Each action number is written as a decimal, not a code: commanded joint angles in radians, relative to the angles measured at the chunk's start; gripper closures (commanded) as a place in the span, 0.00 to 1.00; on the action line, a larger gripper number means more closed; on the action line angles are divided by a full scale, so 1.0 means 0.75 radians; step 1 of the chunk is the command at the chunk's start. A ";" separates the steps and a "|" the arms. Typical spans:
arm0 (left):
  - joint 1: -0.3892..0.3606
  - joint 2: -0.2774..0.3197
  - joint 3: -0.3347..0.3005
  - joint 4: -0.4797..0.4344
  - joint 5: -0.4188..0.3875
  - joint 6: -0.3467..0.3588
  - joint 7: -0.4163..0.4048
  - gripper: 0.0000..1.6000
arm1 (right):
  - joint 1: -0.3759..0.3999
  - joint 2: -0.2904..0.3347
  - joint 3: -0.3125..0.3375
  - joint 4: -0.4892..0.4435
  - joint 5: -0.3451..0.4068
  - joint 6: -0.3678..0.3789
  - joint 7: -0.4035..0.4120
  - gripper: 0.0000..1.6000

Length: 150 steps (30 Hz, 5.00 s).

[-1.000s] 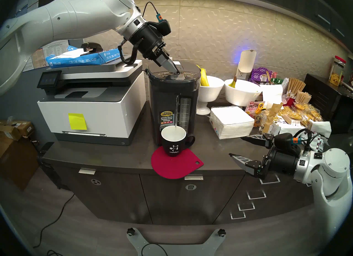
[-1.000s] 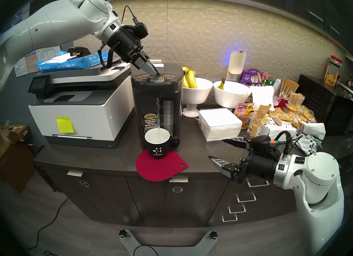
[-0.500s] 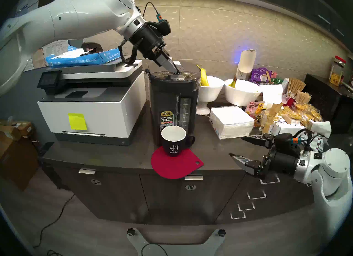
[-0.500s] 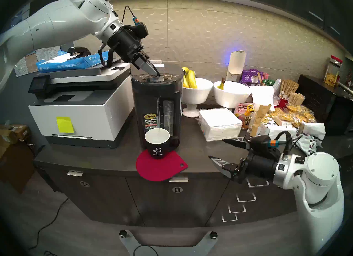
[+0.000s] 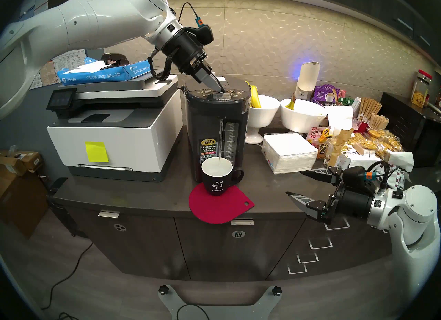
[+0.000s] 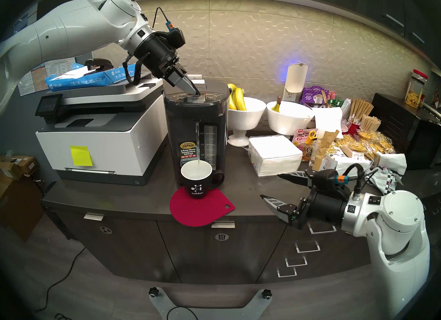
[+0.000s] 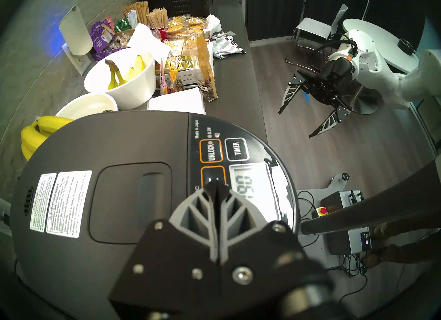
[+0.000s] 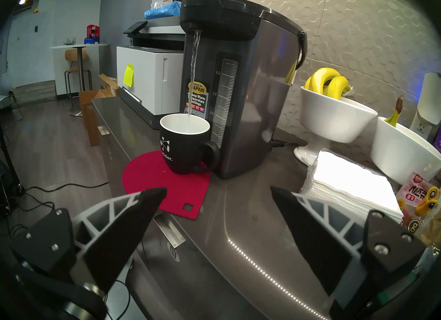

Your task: Press the water dispenser button and fill the cup

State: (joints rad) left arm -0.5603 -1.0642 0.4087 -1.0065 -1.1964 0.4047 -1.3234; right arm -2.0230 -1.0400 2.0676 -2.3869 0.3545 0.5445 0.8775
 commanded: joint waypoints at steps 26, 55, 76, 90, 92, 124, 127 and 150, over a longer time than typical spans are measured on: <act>0.044 -0.019 0.041 -0.026 0.018 0.004 -0.018 1.00 | 0.002 0.001 0.000 -0.016 0.000 -0.001 0.000 0.00; 0.057 -0.029 0.041 -0.019 0.011 -0.002 -0.013 1.00 | 0.003 0.001 0.000 -0.016 0.001 -0.001 0.000 0.00; 0.066 -0.038 0.043 -0.013 0.010 -0.005 -0.008 1.00 | 0.003 0.001 0.000 -0.015 0.001 -0.001 0.000 0.00; 0.066 -0.048 0.045 0.003 0.011 -0.007 -0.018 1.00 | 0.003 0.001 0.000 -0.015 0.001 -0.001 0.000 0.00; 0.067 -0.046 0.047 0.002 0.012 -0.008 -0.019 1.00 | 0.003 0.001 0.000 -0.015 0.001 -0.001 0.000 0.00; 0.078 -0.040 0.060 0.000 0.000 -0.034 -0.029 1.00 | 0.003 0.001 0.000 -0.015 0.001 -0.001 0.001 0.00; 0.076 -0.041 0.062 -0.001 -0.001 -0.034 -0.030 1.00 | 0.003 0.001 0.000 -0.015 0.001 -0.001 0.001 0.00; 0.077 -0.033 0.052 -0.004 -0.022 -0.041 -0.010 1.00 | 0.003 0.001 0.000 -0.015 0.001 -0.001 0.000 0.00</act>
State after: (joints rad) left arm -0.5548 -1.0764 0.4245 -0.9821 -1.2182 0.3762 -1.3426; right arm -2.0230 -1.0400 2.0676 -2.3868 0.3545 0.5444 0.8776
